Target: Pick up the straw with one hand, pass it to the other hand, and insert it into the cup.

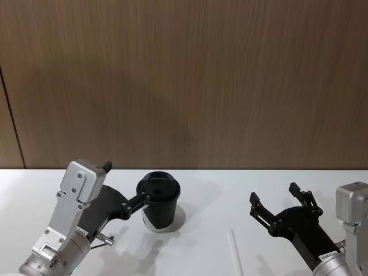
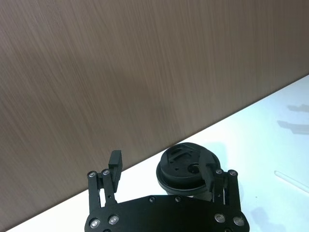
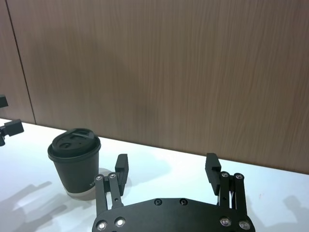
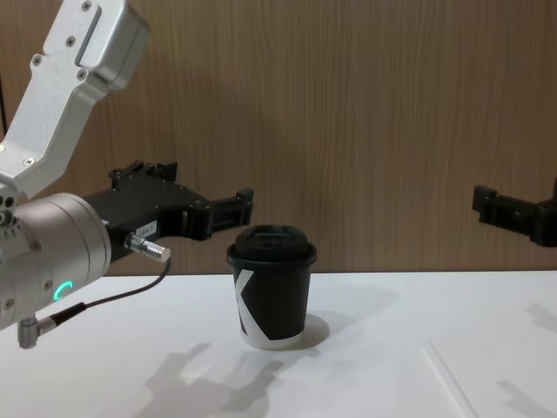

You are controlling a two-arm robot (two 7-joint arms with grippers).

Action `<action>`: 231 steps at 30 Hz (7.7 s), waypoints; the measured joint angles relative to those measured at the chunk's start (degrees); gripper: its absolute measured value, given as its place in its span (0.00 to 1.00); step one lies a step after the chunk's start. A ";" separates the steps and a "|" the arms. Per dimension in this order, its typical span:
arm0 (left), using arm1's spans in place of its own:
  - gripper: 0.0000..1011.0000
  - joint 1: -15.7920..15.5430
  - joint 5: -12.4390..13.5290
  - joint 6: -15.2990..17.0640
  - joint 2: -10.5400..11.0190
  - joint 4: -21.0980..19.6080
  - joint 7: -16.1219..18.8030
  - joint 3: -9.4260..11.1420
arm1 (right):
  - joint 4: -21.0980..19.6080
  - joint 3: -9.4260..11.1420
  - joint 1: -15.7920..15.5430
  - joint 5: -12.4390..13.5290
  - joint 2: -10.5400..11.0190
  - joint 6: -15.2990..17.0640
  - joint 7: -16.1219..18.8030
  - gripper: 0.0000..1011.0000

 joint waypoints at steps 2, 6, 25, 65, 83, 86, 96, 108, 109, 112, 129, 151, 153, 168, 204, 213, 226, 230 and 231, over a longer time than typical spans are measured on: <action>0.99 0.00 0.00 0.00 0.00 0.00 0.00 0.00 | 0.00 0.00 0.00 0.00 0.00 0.00 0.00 0.99; 0.99 0.00 0.00 0.00 0.00 0.00 0.00 0.00 | 0.00 0.00 0.00 0.00 0.00 0.00 0.00 0.99; 0.99 0.00 0.00 0.00 0.00 0.00 0.00 0.00 | -1.03 -0.31 -0.33 -0.43 -0.20 1.75 -0.55 0.99; 0.99 0.00 0.00 0.00 0.00 0.00 0.00 0.00 | -16.18 -3.98 -5.73 -3.09 0.11 27.41 -2.12 0.99; 0.99 0.00 0.01 0.00 0.00 0.00 0.00 0.00 | -17.18 -2.53 -5.55 0.75 1.50 32.12 3.96 0.99; 0.99 0.00 0.00 0.00 0.00 0.00 0.00 0.00 | -16.76 -2.84 -5.34 0.52 1.67 32.62 4.17 0.99; 0.99 0.00 0.00 0.00 0.00 0.00 0.00 0.00 | -15.32 -4.33 -4.85 -1.73 2.53 33.67 4.24 0.99; 0.99 0.00 0.00 0.00 0.00 0.00 0.00 0.00 | -14.12 -5.46 -5.09 -3.65 2.87 34.44 4.11 0.99; 0.99 0.00 0.00 0.00 0.00 0.00 0.00 0.00 | -14.06 -5.47 -5.12 -3.69 2.84 34.48 4.09 0.99; 0.99 0.00 0.00 0.00 0.00 0.00 0.00 0.00 | -13.78 -5.44 -5.40 -3.77 2.47 34.74 3.97 0.99; 0.99 0.00 0.00 0.00 0.00 0.00 0.00 0.00 | -13.07 -3.81 -7.35 -2.97 -0.14 36.00 3.06 0.99; 0.99 0.00 0.00 0.00 0.00 0.00 0.00 0.00 | -11.32 -2.46 -8.67 -2.54 -1.51 35.49 3.68 0.99; 0.99 0.00 0.00 0.00 0.00 0.00 0.00 0.00 | -11.15 -2.40 -8.67 -2.57 -1.49 35.38 3.94 0.99; 0.99 0.00 0.00 0.00 0.00 0.00 0.00 0.00 | -9.67 -1.77 -8.31 -2.85 -1.33 34.66 5.55 0.99; 0.99 0.00 0.00 0.00 0.00 0.00 0.00 0.00 | -7.24 -0.52 -7.56 -3.24 -2.33 34.74 8.04 0.99; 0.99 0.00 0.00 0.00 0.00 0.00 0.00 0.00 | -6.96 -0.39 -7.45 -3.45 -2.45 34.73 8.30 0.83; 0.99 0.00 0.00 0.00 0.00 0.00 0.00 0.00 | -6.79 -0.40 -7.39 -3.54 -2.50 34.82 8.50 0.42; 0.99 0.00 0.00 0.00 0.00 0.00 0.00 0.00 | -6.76 -0.47 -7.38 -3.56 -2.53 34.87 8.55 0.30; 0.99 0.00 0.00 0.00 0.00 0.00 0.00 0.00 | -6.76 -0.47 -7.38 -3.56 -2.53 34.87 8.55 0.28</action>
